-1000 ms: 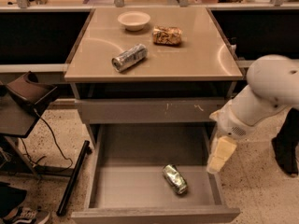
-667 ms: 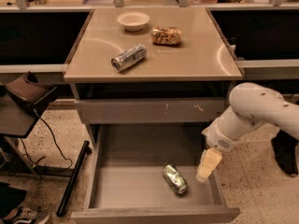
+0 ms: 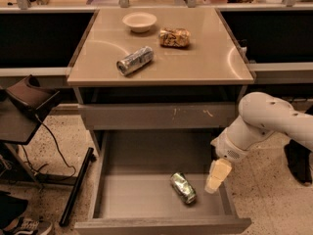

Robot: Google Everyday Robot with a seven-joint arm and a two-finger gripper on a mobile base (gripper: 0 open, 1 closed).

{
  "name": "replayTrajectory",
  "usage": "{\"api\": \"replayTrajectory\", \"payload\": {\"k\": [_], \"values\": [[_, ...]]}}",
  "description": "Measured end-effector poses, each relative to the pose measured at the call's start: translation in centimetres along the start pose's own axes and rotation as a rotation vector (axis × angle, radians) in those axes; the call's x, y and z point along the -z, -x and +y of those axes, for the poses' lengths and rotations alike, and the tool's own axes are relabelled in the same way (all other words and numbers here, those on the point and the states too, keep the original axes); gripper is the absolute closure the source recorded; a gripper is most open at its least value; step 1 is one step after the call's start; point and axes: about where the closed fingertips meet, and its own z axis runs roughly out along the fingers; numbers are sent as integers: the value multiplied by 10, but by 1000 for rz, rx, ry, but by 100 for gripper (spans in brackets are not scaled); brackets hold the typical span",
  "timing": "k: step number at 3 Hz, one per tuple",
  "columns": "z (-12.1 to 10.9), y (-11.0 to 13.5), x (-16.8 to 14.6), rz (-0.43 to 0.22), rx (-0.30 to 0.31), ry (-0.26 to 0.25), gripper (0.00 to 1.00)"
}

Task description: Pick green can from middle drawer and place on counter

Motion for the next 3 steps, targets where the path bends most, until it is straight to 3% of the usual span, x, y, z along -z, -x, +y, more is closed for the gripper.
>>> {"api": "replayTrajectory", "payload": {"k": [1,2,3], "values": [[-29,11,-24,-108,-57,-23,0],[-62,18,-80,-210,-216,-50,0],[-89,24,-90,-268,-309,-124,0]]}}
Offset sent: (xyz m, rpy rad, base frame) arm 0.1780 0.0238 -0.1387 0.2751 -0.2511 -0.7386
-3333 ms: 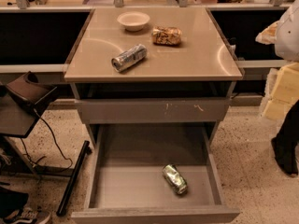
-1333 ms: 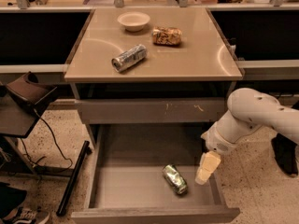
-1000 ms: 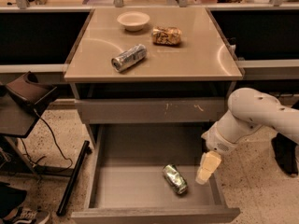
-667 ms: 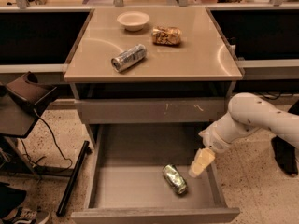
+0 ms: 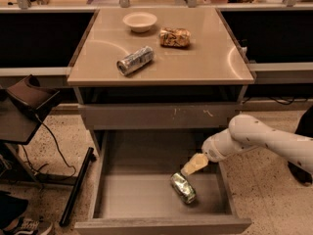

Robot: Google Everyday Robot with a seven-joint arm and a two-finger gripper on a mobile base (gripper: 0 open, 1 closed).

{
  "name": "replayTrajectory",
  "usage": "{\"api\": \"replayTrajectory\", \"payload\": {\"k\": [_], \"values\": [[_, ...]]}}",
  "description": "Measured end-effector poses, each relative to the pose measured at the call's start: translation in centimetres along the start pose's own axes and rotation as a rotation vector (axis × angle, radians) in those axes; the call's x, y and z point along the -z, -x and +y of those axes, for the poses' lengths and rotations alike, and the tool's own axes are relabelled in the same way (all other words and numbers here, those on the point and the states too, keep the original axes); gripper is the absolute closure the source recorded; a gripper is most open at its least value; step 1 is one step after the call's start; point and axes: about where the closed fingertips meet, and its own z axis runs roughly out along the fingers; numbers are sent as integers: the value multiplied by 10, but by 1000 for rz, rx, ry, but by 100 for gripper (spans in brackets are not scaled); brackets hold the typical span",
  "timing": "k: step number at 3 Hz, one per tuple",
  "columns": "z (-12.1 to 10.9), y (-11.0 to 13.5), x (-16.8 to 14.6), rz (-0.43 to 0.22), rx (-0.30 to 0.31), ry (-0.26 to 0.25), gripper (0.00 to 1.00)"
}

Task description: Pick green can from middle drawer and place on counter

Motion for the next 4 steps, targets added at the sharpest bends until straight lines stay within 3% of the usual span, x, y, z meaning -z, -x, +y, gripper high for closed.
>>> {"api": "replayTrajectory", "payload": {"k": [1,2,3,4], "values": [[0,0,0,-2,0,-2,0],[6,6,-20,-50,-38,-20,0],[49,-4,-76,-59,-146,0,0],[82,-30,-115,-28,-260,-16,0]]}}
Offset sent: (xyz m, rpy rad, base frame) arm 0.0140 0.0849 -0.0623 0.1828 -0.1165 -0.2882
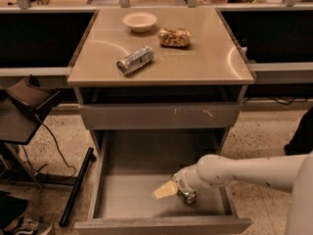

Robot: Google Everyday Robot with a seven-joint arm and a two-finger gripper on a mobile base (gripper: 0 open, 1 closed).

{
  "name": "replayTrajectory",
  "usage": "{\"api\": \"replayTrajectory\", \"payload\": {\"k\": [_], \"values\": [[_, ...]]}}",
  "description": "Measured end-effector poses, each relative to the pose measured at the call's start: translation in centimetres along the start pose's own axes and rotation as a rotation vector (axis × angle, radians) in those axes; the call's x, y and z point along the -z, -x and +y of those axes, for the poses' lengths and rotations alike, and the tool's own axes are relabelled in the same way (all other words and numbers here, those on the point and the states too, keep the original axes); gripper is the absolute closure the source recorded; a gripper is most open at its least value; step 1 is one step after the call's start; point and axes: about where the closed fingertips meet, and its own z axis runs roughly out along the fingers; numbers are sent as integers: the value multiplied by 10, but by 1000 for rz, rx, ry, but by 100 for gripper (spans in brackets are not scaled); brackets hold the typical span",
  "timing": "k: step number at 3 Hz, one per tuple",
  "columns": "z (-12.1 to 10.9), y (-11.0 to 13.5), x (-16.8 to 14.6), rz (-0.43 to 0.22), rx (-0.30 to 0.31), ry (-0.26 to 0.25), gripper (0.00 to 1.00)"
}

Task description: Pick green can from middle drawer and place on counter

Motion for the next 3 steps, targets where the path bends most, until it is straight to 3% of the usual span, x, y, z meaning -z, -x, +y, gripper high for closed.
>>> {"api": "replayTrajectory", "payload": {"k": [1,3], "values": [[-1,2,-5,-36,-30,-26,0],[9,2,-20,-18,-19,-33,0]]}}
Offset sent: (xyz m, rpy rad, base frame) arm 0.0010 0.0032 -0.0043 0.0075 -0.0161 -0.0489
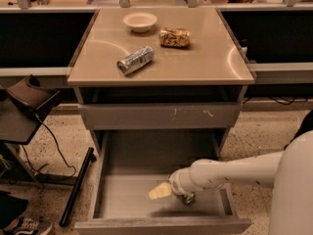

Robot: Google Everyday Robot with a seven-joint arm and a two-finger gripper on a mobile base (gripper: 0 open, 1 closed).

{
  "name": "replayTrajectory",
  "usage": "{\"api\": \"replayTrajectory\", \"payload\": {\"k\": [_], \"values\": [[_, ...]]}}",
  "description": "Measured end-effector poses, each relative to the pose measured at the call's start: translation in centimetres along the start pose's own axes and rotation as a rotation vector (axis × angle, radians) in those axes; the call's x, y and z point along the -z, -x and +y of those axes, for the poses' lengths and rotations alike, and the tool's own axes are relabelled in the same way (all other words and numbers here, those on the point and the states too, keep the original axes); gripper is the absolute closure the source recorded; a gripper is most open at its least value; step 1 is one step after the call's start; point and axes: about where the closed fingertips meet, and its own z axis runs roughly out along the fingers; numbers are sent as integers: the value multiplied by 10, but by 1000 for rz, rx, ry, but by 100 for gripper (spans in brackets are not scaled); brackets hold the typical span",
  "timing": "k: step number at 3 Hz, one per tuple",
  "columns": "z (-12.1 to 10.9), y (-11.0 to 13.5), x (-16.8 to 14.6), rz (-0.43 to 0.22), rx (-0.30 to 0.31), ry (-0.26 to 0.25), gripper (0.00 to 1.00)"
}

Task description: Pick green can from middle drawer and place on counter

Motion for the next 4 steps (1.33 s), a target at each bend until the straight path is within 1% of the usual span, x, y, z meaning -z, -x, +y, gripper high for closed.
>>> {"api": "replayTrajectory", "payload": {"k": [1,2,3,4], "values": [[0,-15,-23,36,-43,-46,0],[6,9,-38,3,6,-69,0],[-1,-6,-59,18,3,-46,0],[-1,-6,-59,18,3,-46,0]]}}
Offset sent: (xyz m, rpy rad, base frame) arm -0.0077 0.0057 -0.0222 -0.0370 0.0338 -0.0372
